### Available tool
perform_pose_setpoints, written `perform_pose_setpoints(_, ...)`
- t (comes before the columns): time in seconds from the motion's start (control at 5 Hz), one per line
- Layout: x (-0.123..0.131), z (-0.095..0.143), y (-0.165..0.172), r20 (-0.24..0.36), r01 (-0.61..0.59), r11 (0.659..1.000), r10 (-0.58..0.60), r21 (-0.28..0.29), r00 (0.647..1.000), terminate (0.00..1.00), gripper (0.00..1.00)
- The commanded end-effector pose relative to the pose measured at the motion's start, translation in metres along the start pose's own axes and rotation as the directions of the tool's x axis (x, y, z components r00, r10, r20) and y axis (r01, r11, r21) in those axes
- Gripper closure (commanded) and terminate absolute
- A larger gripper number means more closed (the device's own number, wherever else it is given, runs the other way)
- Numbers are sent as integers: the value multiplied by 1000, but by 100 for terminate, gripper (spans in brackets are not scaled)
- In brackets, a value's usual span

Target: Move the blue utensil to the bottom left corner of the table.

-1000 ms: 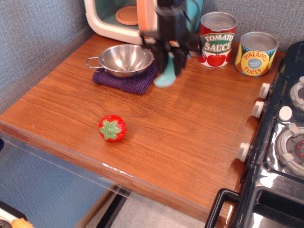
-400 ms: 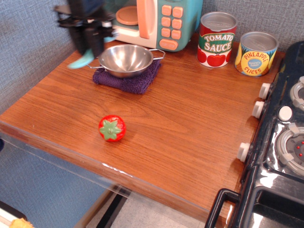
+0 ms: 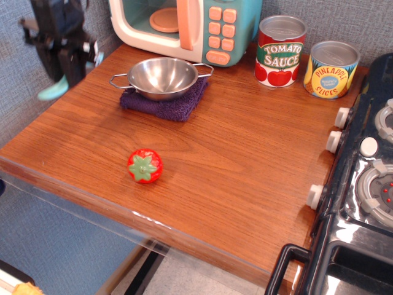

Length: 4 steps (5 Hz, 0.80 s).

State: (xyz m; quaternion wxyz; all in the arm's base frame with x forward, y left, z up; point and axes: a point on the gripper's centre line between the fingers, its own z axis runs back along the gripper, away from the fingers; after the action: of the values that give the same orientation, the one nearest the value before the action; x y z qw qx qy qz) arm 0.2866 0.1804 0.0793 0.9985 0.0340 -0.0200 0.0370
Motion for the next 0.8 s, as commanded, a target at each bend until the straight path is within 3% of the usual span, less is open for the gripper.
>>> perform_pose_setpoints(0.0, -12, -22, 23, -69, -75, 995, 79, 59, 994, 0, 100)
perform_pose_setpoints(0.4, -18, -54, 22, -154, -51, 996, 61, 72, 986, 0, 100)
perform_pose_setpoints(0.6, -19, -59, 25, -164, -58, 997, 65, 44, 984, 0, 100)
